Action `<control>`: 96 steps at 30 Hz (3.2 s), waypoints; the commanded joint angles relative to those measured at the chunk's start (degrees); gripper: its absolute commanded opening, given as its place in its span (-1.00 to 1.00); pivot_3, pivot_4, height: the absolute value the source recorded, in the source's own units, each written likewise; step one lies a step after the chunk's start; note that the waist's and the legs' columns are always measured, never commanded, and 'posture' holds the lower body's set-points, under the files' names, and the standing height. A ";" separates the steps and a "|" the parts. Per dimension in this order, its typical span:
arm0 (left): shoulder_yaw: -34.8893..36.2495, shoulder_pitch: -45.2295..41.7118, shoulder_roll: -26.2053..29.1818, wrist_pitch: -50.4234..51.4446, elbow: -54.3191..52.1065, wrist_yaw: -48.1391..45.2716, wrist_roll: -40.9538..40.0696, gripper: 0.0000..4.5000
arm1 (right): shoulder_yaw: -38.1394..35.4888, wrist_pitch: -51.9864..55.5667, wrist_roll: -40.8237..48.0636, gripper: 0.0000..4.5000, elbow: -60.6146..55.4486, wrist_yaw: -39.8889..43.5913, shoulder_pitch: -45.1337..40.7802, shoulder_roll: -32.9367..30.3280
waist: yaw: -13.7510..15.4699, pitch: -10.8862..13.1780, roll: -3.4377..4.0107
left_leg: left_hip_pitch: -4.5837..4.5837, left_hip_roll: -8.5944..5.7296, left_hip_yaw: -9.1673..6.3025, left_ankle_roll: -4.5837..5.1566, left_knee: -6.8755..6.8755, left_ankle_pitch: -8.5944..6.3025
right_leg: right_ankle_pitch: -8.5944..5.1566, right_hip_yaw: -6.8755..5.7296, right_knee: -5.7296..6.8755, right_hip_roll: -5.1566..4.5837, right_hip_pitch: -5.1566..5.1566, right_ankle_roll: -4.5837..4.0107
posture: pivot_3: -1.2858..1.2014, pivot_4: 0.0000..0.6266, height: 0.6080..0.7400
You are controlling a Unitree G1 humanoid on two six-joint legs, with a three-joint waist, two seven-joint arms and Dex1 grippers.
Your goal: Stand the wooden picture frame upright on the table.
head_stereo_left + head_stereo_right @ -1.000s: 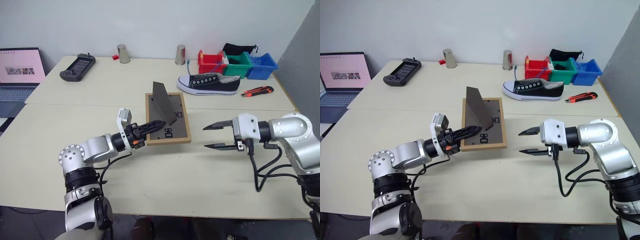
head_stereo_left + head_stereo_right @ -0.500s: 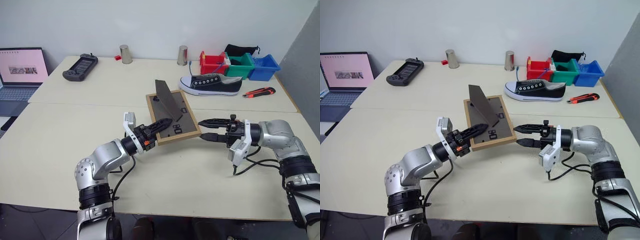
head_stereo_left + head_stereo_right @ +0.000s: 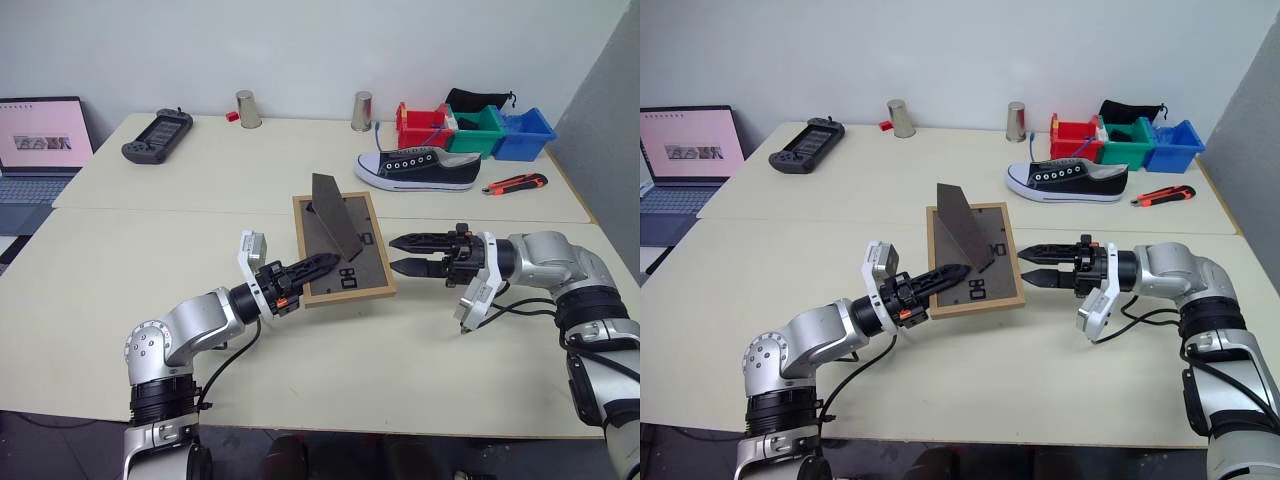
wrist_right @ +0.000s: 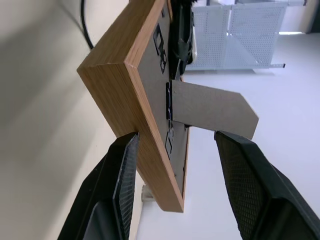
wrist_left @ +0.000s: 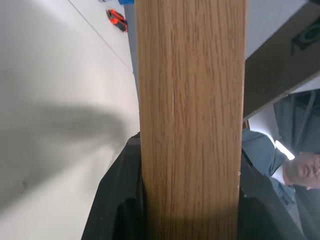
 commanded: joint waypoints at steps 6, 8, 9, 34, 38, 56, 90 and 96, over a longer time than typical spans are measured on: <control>-4.61 -2.30 0.72 1.60 -0.18 -4.14 -1.39 -0.40 | 1.81 -1.70 -9.46 0.13 -2.36 -10.49 -2.62 -0.05 | -0.17 0.00 0.01 | 0.06 0.00 0.01 0.00 -0.01 0.00 | 0.00 0.02 0.03 0.00 0.00 0.00 | 0.03 -0.52 1.00; -4.64 -2.24 0.79 1.46 -0.15 -4.18 -1.39 -0.40 | 2.24 -1.70 -11.26 0.13 -2.49 -12.52 -2.49 -0.75 | -0.17 0.00 0.01 | 0.08 0.00 0.00 0.00 -0.01 0.00 | 0.00 0.01 0.04 0.01 0.02 0.00 | 0.03 -0.52 1.00; -4.75 -2.15 0.93 1.47 -0.18 -4.28 -1.39 -0.40 | 2.42 -1.70 -12.14 0.13 -2.77 -13.68 -2.38 -1.03 | -0.17 0.00 0.01 | 0.08 0.00 0.00 0.00 -0.01 0.00 | 0.00 0.02 0.04 0.01 0.03 -0.01 | 0.03 -0.52 1.00; -7.15 -0.65 2.17 0.49 -1.98 -5.43 -1.39 -0.40 | 12.61 3.01 -33.48 0.13 -4.74 -39.73 -2.45 -7.16 | -0.22 -0.01 0.01 | 0.13 -0.02 0.02 0.00 -0.01 0.00 | 0.00 0.05 0.07 0.00 0.05 -0.01 | 0.03 -0.52 1.00; -7.33 -0.34 2.38 0.36 -2.28 -5.54 -1.39 -0.40 | 14.43 4.53 -34.18 0.13 -5.02 -44.48 -3.76 -8.07 | -0.19 -0.01 0.01 | 0.12 -0.02 0.03 0.00 -0.01 0.00 | 0.00 0.05 0.07 0.00 0.06 -0.01 | 0.03 -0.52 1.00; -7.26 -0.51 1.85 -0.41 -1.92 -4.65 -1.39 -0.40 | 13.56 4.14 -29.48 0.13 -14.91 -48.54 0.05 -8.44 | -0.11 -0.01 0.01 | 0.14 -0.02 0.03 0.01 0.00 0.00 | 0.00 0.06 0.09 0.00 0.08 -0.01 | 0.03 -0.52 1.00; -10.97 0.77 10.01 -2.57 -7.85 -7.93 -1.39 0.09 | 15.27 3.55 -25.57 -0.42 -11.69 -46.18 -1.65 -7.64 | -0.17 -0.01 0.01 | 0.15 -0.02 0.03 0.01 0.00 0.00 | 0.00 0.07 0.10 0.00 0.08 -0.02 | 0.03 -0.52 1.00; -9.32 -1.60 16.51 -2.77 -5.66 -14.28 -1.39 0.67 | 14.91 3.83 -25.13 -0.42 -11.33 -45.99 -1.48 -7.57 | -0.15 -0.02 0.01 | 0.15 -0.02 0.02 0.02 0.00 0.00 | 0.00 0.06 0.12 0.00 0.08 -0.02 | 0.03 -0.52 1.00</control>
